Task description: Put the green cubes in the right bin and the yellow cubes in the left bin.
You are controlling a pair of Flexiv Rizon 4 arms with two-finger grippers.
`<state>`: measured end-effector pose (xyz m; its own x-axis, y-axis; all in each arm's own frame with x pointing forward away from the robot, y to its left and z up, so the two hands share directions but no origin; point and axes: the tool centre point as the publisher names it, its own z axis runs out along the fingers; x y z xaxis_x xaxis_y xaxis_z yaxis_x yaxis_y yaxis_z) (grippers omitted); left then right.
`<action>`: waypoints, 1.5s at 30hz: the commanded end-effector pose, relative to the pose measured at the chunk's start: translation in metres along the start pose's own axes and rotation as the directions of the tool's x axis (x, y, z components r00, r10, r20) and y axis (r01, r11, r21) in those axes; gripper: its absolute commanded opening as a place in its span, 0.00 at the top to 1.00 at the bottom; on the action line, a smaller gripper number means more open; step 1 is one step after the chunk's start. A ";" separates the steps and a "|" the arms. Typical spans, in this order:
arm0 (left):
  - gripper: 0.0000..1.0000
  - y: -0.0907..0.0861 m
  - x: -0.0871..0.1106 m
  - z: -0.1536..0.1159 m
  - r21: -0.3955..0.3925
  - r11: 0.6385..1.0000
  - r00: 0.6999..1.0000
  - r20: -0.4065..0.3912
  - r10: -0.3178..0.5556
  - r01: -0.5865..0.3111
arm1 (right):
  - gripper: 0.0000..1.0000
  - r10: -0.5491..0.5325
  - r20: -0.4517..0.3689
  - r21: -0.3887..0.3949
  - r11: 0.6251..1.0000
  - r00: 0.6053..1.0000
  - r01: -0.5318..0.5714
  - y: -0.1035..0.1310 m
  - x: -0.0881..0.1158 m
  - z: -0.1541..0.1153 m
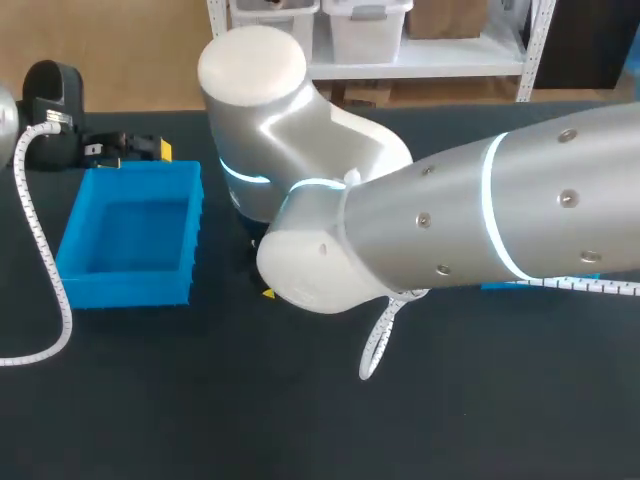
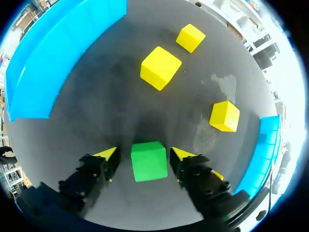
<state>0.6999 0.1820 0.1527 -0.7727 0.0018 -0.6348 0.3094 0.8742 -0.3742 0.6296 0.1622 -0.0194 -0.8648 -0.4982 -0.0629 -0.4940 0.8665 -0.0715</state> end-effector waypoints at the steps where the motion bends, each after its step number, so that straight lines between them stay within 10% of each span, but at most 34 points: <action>1: 0.00 0.002 0.001 0.000 0.011 1.000 1.000 0.006 0.002 -0.002 | 1.00 0.005 0.004 0.004 1.000 1.000 -0.005 -0.004 0.000 0.002; 17: 0.00 0.002 0.001 0.000 0.011 1.000 1.000 0.006 0.002 -0.002 | 1.00 0.036 0.125 0.055 0.998 0.991 -0.044 -0.053 -0.002 -0.062; 29: 0.00 0.002 0.001 0.000 0.011 1.000 1.000 0.006 0.002 -0.002 | 1.00 0.201 0.291 0.096 0.967 0.935 -0.237 -0.171 0.004 -0.128; 45: 0.00 0.002 0.001 0.000 0.011 1.000 1.000 0.006 0.002 -0.002 | 1.00 0.522 0.295 0.020 0.834 0.800 -0.551 -0.306 0.048 -0.105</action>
<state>0.6999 0.1820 0.1527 -0.7727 0.0018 -0.6348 0.3094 0.8742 -0.3742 0.7317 -0.0920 0.1106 -0.9529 0.0421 -0.3005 0.0684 0.9946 -0.0776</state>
